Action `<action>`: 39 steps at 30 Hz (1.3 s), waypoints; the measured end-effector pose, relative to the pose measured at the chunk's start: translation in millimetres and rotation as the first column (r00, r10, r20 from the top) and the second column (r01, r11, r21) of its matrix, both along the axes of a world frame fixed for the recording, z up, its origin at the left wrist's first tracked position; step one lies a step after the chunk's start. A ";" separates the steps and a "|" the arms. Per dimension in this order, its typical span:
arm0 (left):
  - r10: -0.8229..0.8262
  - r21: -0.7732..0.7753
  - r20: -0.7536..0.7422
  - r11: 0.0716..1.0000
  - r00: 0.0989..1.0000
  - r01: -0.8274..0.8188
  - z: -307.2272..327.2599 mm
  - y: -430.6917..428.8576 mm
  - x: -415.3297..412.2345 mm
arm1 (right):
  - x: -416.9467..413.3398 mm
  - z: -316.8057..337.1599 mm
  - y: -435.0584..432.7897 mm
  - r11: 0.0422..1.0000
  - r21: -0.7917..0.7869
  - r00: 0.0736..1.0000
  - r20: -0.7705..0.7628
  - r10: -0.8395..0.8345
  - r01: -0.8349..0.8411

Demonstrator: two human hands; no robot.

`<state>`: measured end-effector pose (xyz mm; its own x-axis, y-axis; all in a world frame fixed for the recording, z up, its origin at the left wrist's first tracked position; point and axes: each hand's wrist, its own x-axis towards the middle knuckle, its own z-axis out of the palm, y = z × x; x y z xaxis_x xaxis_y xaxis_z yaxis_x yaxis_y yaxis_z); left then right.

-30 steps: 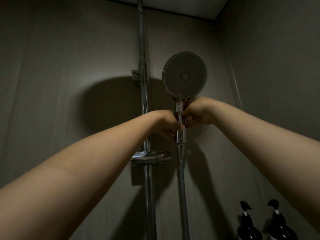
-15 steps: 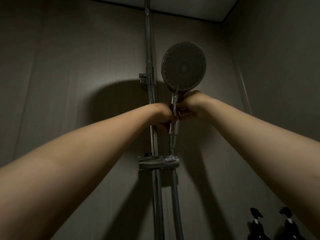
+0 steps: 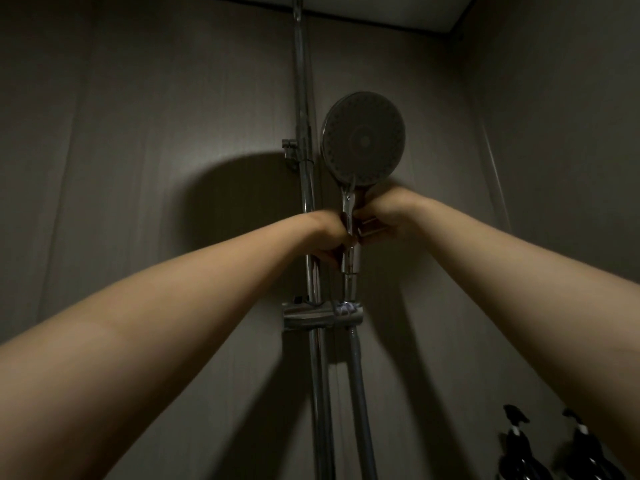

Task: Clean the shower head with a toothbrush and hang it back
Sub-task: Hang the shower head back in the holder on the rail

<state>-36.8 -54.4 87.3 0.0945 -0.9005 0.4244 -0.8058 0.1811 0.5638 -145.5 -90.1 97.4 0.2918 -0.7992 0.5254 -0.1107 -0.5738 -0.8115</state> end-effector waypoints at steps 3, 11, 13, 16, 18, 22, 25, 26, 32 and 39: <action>0.029 -0.038 0.092 0.999 0.995 -0.026 -2.4 -2.9 0.5 | -1.0 -0.1 -3.2 1.000 0.009 1.000 0.006 -0.009 0.009; 0.034 -0.039 0.115 0.999 0.993 -0.030 -11.1 -16.2 7.9 | 3.0 -7.1 -13.2 1.000 -0.016 0.999 -0.043 -0.023 0.022; 0.045 -0.041 0.132 0.998 0.990 -0.040 -11.9 -15.9 7.5 | 3.5 -9.1 -16.0 1.000 -0.018 0.999 -0.045 -0.021 0.020; 0.056 -0.015 0.128 0.998 0.990 -0.054 -14.2 -14.7 6.4 | 3.4 -14.1 -19.4 0.999 -0.039 0.999 -0.041 -0.003 0.001; 0.049 0.017 0.110 0.999 0.993 -0.051 -17.5 -17.0 7.6 | 5.8 -19.6 -20.4 0.997 -0.074 0.998 -0.051 -0.019 0.015; 0.055 0.028 0.120 0.998 0.991 -0.059 -24.2 -18.2 8.6 | 9.8 -28.7 -22.0 0.993 -0.109 0.998 -0.045 -0.046 0.040; 0.054 0.041 0.119 0.997 0.991 -0.060 -23.6 -15.7 8.3 | 9.0 -30.7 -21.3 0.993 -0.116 0.999 -0.018 -0.030 0.028; 0.057 0.045 0.117 0.997 0.992 -0.062 -24.0 -14.2 7.9 | 8.6 -31.2 -20.5 0.992 -0.120 0.999 -0.010 -0.033 0.032; 0.067 0.022 0.124 0.997 0.990 -0.071 -27.9 -9.7 7.2 | 9.8 -33.0 -18.5 0.990 -0.122 0.997 -0.013 -0.070 0.068; 0.060 -0.022 0.096 0.998 0.994 -0.058 -31.0 -8.4 7.8 | 15.6 -36.6 -18.5 0.988 -0.101 0.992 0.062 -0.112 0.118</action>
<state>-29.1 -62.8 56.4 0.1047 -0.8862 0.4513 -0.8660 0.1419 0.4794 -129.9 -108.6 60.8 0.1694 -0.7657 0.6205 -0.1372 -0.6418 -0.7545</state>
